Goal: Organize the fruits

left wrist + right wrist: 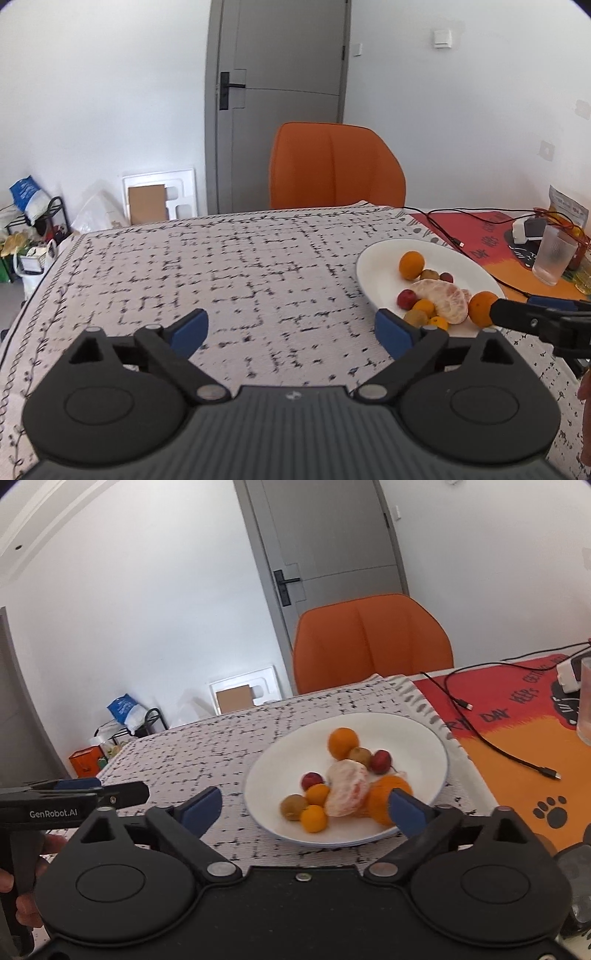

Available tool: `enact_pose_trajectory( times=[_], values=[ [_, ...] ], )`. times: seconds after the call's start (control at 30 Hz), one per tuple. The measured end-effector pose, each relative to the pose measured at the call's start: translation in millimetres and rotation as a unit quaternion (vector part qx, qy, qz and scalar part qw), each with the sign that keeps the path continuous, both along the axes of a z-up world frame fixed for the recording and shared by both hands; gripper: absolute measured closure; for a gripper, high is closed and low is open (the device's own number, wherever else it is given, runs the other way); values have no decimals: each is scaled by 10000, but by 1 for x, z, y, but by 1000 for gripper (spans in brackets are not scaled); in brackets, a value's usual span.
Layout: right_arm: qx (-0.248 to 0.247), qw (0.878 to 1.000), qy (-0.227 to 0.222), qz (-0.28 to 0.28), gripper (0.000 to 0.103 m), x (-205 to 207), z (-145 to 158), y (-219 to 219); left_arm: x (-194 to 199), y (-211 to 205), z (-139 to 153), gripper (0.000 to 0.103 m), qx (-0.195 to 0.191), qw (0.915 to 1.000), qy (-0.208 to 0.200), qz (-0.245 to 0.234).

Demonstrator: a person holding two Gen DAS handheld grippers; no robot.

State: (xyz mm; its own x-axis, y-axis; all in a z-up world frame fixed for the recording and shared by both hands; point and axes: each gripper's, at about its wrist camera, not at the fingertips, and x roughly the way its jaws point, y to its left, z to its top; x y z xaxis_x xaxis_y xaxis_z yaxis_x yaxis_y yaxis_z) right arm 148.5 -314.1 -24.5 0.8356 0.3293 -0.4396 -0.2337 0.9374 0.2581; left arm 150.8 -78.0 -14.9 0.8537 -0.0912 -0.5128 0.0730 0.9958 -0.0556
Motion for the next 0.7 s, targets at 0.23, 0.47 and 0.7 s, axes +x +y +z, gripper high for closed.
enact_pose_trajectory(
  times=[0.23, 0.47, 0.7],
  values=[
    [-6, 9999, 0, 128, 0, -12, 9, 12, -20, 13, 7, 3, 29, 9998, 48, 210],
    [-16, 9996, -39, 271, 0, -30, 15, 19, -43, 23, 14, 3, -11, 9993, 8, 364],
    [33, 9996, -63, 272, 0, -45, 19, 17, -67, 27, 19, 2, -66, 9992, -56, 401]
  ],
)
